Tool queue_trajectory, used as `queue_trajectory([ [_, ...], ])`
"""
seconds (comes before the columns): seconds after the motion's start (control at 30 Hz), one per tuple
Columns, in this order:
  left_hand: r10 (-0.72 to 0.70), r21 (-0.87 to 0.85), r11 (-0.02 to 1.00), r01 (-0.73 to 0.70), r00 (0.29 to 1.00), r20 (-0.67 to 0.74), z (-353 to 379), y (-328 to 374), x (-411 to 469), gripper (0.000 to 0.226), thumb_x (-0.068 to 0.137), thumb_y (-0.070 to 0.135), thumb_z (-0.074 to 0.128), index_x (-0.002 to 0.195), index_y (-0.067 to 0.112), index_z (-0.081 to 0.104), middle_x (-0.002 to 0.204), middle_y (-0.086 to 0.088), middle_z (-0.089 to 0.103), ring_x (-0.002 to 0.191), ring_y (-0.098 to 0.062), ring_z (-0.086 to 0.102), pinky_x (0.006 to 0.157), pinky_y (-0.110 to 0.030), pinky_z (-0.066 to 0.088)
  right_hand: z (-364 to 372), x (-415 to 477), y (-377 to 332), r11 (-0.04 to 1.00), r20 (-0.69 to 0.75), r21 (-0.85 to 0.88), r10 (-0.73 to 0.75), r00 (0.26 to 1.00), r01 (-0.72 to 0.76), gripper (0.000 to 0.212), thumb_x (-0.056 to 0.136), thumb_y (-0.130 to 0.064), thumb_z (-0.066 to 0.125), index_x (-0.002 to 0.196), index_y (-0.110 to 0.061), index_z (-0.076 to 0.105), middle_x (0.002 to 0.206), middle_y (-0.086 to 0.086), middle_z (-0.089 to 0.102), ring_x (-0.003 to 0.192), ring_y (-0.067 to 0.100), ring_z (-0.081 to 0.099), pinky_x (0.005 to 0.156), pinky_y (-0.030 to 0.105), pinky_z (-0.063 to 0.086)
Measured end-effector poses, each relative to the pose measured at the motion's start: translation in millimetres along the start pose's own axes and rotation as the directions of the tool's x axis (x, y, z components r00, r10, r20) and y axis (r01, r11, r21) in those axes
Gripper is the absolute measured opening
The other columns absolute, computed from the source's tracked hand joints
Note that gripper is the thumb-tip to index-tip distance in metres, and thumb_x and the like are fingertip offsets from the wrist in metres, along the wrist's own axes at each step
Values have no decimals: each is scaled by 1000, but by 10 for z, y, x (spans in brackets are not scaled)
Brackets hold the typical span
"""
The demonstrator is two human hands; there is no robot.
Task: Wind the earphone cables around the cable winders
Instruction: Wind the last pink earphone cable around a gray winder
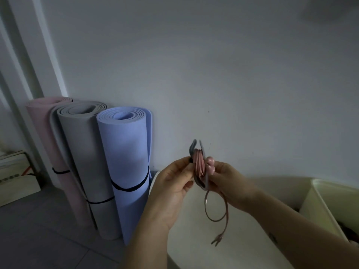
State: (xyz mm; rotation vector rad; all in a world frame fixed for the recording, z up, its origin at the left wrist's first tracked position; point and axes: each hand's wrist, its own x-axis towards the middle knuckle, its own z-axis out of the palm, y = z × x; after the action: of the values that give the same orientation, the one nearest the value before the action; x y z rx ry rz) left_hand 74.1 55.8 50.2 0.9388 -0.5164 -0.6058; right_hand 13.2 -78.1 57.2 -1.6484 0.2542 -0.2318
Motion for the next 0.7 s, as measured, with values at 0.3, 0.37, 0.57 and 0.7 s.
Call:
queue_trajectory([
  [0.3, 37, 76, 997, -11, 934, -356, -38, -17, 48, 25, 96, 8, 51, 86, 19, 72, 82, 9, 75, 84, -1, 66, 76, -16, 48, 158, -134, -147, 392, 161, -903, -64, 985, 173, 26, 99, -31, 43, 114, -27, 64, 87, -15, 65, 72, 0, 55, 77, 19, 46],
  [0.37, 54, 112, 994, -13, 930, -364, -32, -9, 33, 23, 96, 9, 52, 87, 17, 72, 84, 7, 75, 87, -2, 67, 75, -15, 48, 158, -155, -212, 262, 166, -948, -83, 983, 182, 28, 100, -34, 40, 116, -31, 62, 105, -9, 67, 89, 11, 60, 82, 26, 47],
  [0.57, -90, -72, 995, 70, 944, -319, 11, 16, 6, 25, 97, 10, 51, 88, 16, 73, 91, 4, 76, 100, -9, 65, 89, -28, 50, 59, -187, -355, 9, 197, -980, -82, 977, 198, 26, 101, -28, 37, 115, -35, 57, 105, -7, 64, 92, 18, 61, 81, 32, 50],
  [0.7, -175, -197, 973, 118, 935, -309, -6, 5, 38, 19, 96, 8, 51, 96, 10, 71, 90, 2, 76, 87, -7, 68, 82, -30, 57, -1, -186, -387, -47, 244, -970, -116, 963, 240, 25, 99, -23, 40, 113, -34, 57, 101, -10, 63, 89, 19, 61, 81, 30, 48],
])
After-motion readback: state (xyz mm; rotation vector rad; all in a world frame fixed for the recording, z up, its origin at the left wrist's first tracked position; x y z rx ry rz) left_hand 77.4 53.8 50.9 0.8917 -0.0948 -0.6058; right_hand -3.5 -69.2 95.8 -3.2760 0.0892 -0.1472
